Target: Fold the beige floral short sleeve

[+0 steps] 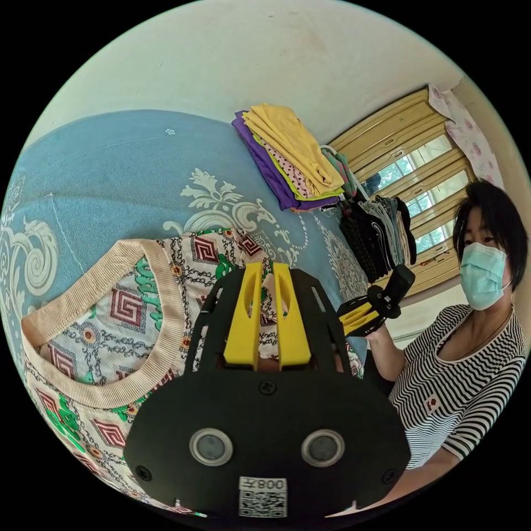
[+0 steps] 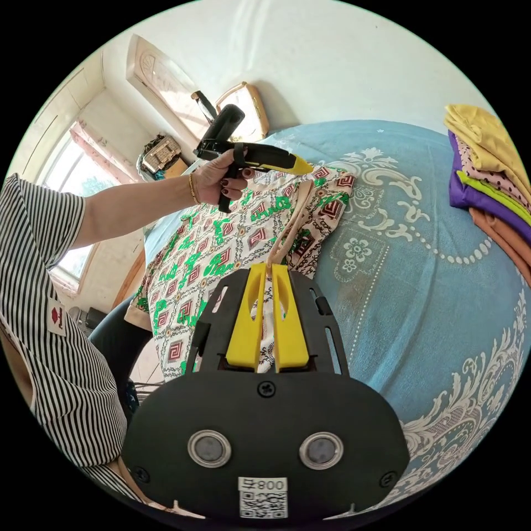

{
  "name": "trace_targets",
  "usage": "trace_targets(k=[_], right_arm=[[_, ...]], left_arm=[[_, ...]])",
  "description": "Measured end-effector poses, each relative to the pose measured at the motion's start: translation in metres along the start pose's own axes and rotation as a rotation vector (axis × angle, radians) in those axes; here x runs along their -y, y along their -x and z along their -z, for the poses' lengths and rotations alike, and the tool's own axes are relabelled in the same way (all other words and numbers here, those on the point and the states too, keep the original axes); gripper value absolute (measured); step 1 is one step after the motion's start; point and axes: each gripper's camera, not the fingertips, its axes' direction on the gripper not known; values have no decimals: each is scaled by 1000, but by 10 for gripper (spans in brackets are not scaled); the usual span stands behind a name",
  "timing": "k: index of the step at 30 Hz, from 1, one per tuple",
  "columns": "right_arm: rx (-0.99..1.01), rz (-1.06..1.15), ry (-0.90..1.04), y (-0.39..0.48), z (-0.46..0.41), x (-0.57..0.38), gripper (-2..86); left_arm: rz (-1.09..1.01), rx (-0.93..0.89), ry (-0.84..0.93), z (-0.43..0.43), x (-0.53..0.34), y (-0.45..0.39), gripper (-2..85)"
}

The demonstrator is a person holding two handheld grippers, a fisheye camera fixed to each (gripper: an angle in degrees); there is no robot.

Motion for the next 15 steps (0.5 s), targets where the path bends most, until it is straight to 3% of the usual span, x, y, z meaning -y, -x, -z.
trace_targets(k=[8, 15], right_arm=[[39, 7, 60, 2, -10, 6, 56], [35, -91, -76, -12, 13, 1, 60]], left_arm=[[-34, 115, 54, 7, 3, -4, 66], [-45, 184, 81, -1, 26, 1, 75]])
